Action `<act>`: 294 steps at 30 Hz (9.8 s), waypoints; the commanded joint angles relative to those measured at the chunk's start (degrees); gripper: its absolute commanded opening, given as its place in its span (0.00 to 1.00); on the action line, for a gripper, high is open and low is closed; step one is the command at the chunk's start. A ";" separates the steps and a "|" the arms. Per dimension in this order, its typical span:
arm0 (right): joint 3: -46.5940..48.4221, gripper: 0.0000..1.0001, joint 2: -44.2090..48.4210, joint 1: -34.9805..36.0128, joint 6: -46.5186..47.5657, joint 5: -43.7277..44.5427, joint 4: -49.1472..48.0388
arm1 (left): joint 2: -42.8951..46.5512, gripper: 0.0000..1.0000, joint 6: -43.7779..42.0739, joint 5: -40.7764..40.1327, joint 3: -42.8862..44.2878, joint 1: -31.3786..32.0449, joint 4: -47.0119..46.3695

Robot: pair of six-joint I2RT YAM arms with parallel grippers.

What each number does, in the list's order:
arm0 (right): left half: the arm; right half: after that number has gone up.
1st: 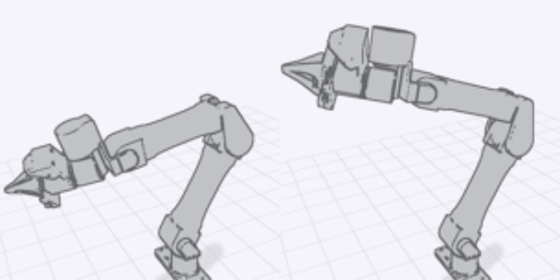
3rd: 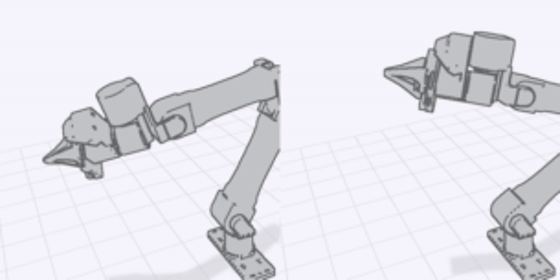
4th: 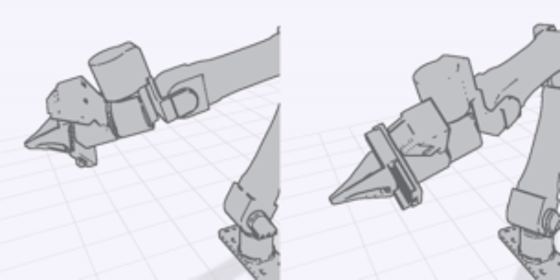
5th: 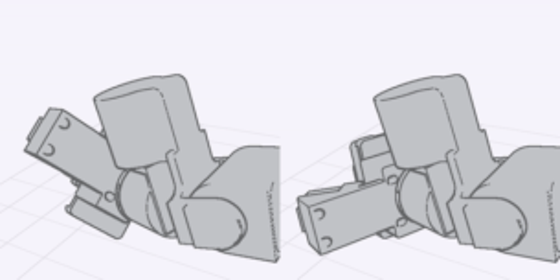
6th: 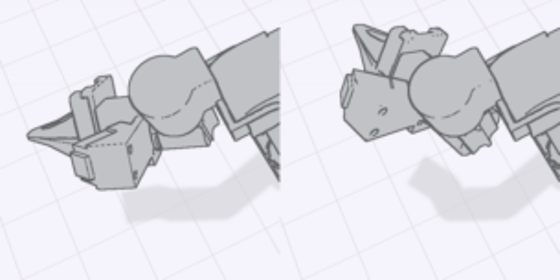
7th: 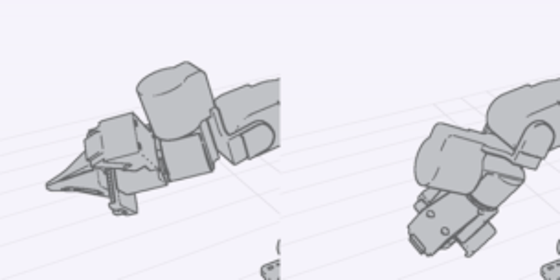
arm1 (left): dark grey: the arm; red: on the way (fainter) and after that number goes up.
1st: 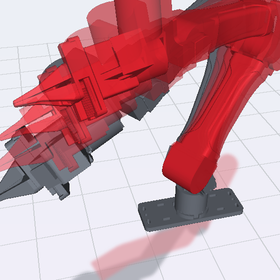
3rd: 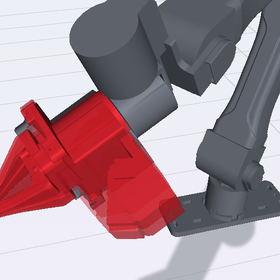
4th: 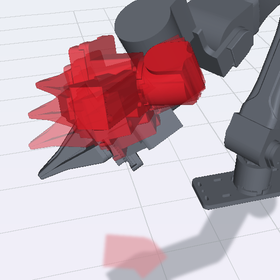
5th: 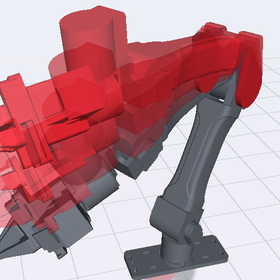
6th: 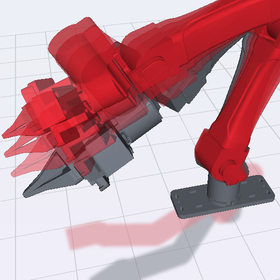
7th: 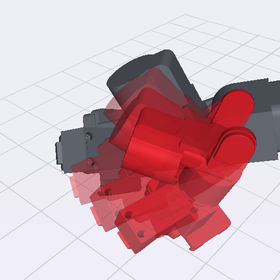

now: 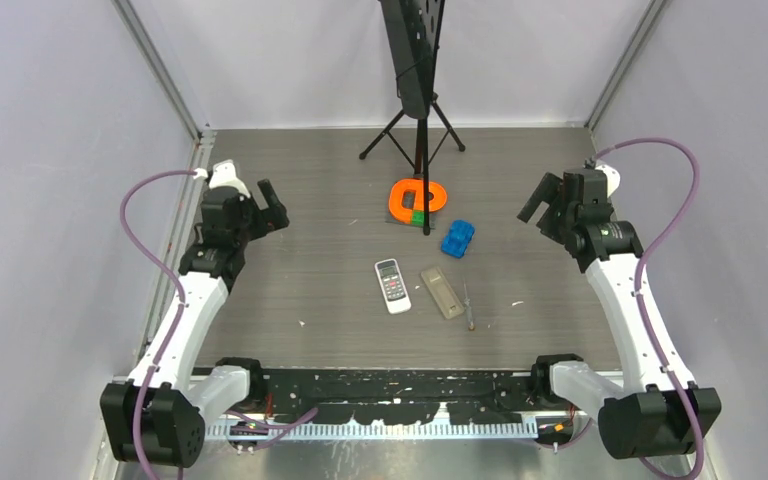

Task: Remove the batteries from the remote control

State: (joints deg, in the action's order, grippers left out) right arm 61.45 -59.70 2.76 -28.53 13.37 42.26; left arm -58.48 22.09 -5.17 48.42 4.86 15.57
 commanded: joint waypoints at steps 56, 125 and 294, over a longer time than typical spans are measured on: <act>8.60 0.71 -42.32 48.39 -8.79 -7.71 -11.16 | 11.27 0.95 19.18 9.82 -14.38 13.68 11.76; -11.31 0.63 -30.93 40.17 3.42 -7.88 -17.00 | -18.90 0.87 27.74 -12.13 -11.19 45.43 3.96; -19.08 0.44 -23.49 38.27 -12.68 -26.68 -24.31 | -14.72 0.50 33.99 1.52 -20.14 52.05 -15.75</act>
State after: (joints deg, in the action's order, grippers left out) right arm 42.26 -82.13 40.14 -41.47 -15.44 18.76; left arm -73.43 55.55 -2.39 26.92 55.86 -0.34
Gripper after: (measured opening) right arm 0.443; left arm 0.502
